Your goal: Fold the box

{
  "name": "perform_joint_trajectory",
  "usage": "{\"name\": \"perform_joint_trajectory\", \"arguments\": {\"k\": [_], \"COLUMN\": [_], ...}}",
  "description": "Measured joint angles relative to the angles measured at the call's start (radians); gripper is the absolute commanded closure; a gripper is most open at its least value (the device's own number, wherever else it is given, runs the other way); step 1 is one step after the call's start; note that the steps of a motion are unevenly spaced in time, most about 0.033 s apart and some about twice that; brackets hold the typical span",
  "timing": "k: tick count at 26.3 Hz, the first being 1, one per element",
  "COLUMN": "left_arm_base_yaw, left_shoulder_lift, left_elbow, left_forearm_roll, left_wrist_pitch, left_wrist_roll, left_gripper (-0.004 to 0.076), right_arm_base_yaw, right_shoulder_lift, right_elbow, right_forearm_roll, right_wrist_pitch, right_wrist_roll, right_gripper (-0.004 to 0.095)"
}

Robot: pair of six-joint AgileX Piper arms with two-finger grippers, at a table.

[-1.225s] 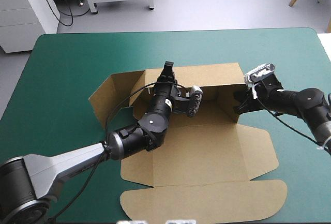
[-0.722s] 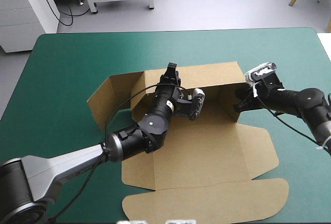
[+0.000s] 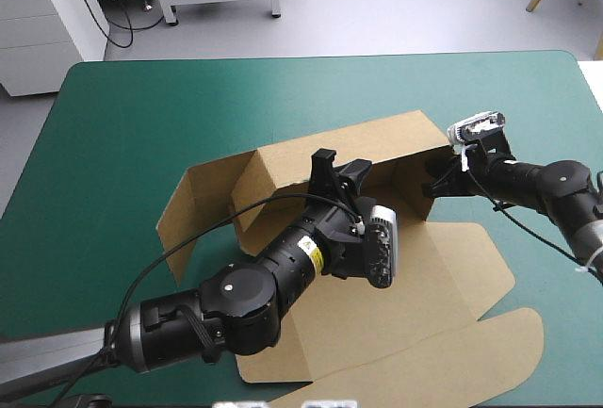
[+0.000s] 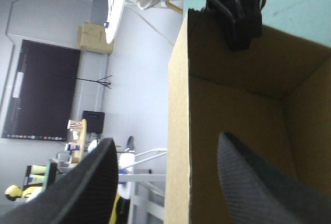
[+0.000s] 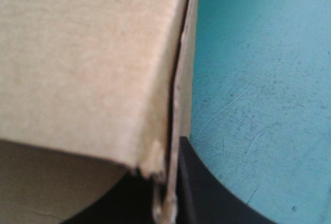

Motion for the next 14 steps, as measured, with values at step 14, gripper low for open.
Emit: {"name": "perform_joint_trajectory", "arguments": {"k": [14], "left_arm_base_yaw": [0.452], "left_shoulder_lift": [-0.018], "left_elbow": [-0.248], "left_forearm_roll": [-0.257], "left_wrist_pitch": [0.088], "left_wrist_roll": [-0.169], "left_gripper": [0.0325], "right_arm_base_yaw": [0.000], "right_shoulder_lift": [0.000], "right_elbow": [0.000], "right_forearm_roll": [-0.009], "right_wrist_pitch": [0.001], "right_wrist_roll": [0.029], "right_gripper": [0.0926]}}
